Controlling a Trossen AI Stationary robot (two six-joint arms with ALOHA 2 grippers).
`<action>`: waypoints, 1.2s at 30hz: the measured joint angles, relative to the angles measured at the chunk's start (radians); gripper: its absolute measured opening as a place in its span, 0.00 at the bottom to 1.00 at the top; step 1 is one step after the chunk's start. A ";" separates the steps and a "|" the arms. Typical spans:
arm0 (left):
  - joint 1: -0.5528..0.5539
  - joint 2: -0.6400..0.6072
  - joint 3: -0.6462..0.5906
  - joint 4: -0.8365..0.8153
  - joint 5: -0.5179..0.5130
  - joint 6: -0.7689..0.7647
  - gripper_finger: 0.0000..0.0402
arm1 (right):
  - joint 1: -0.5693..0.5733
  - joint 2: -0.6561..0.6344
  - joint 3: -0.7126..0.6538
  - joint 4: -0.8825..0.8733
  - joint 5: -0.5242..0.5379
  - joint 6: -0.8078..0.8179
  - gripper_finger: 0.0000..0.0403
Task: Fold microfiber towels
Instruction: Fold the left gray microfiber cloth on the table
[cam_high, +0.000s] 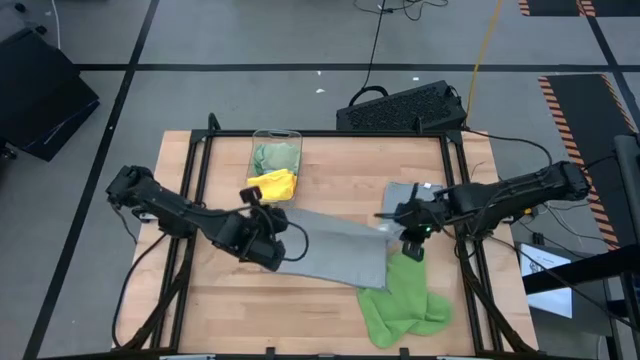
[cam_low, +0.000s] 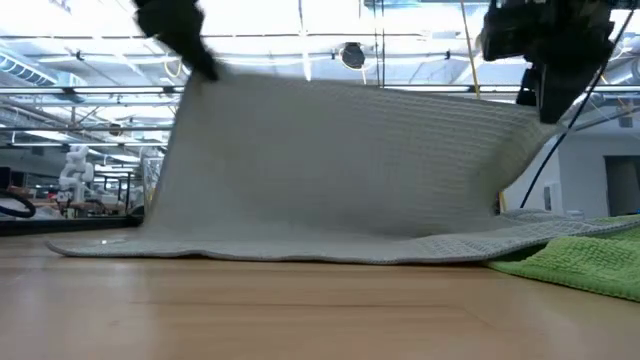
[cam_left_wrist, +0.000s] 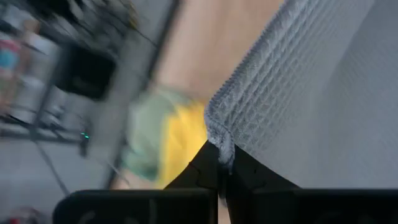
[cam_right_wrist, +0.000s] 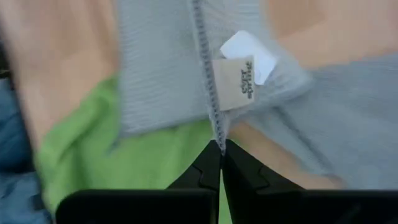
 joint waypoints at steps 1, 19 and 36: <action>0.010 0.000 0.022 0.001 -0.034 0.039 0.03 | -0.007 -0.024 0.000 -0.036 0.028 0.003 0.01; 0.043 0.000 0.064 -0.103 0.087 0.025 0.03 | -0.005 -0.188 -0.077 0.102 0.152 -0.024 0.01; -0.027 0.000 -0.162 0.042 0.198 -0.132 0.01 | 0.133 -0.027 -0.154 0.408 0.041 0.128 0.01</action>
